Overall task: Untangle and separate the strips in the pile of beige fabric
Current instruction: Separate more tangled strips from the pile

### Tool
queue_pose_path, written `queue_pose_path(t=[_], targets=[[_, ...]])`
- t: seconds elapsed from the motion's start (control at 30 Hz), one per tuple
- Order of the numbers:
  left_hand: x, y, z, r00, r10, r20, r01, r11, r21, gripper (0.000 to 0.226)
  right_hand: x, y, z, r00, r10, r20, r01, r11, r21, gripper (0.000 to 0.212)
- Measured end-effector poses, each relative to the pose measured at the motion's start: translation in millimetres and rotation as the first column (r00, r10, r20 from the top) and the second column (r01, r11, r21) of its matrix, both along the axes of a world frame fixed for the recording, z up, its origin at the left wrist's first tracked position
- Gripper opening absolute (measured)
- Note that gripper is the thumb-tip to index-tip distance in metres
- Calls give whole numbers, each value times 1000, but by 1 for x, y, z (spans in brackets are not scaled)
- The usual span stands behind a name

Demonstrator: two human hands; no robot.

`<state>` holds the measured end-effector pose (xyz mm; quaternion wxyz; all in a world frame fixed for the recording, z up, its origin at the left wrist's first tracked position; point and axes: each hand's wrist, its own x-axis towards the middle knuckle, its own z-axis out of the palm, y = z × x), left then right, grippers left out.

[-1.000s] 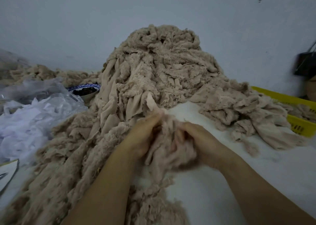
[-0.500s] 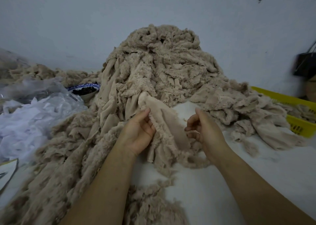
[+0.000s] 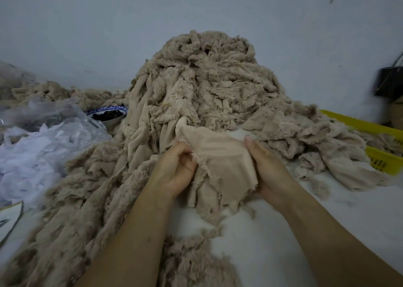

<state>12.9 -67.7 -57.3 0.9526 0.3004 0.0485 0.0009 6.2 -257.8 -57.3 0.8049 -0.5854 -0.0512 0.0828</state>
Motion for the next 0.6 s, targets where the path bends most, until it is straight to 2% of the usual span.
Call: queue_pose_path(t=[0.1,0.23,0.3,0.37,0.4,0.47,0.53,0.6], targets=[[0,1,1,1000,6,-11,-6,1000,-13,54,0,2,-1,1000,26,-5,-26,999,18,42],[-1,1,4,999,-13,-38,13,1000,0,22,0,4,-3,997,67,42,-65,996,-58,39],[-1,0,5,997,0,-77,7,996,84,28,-1,6,-8,995,83,63,-69,978,-198,41],[-2,-2,5,991,62,-119,-24,954,298,31,0,9,-14,994,78,79,-49,947,-319,41],[-2,-3,5,991,90,-97,-35,888,459,31,2,10,-16,993,65,98,-26,935,-354,40],[-6,-10,2,998,58,29,-61,687,724,33,4,12,-17,990,15,139,39,924,-381,39],[-12,-17,0,988,-93,126,-76,420,904,37,6,13,-16,995,14,94,12,961,-278,42],[-19,-25,-3,932,-339,125,-77,152,985,39,7,13,-16,996,86,21,-81,981,-177,50]])
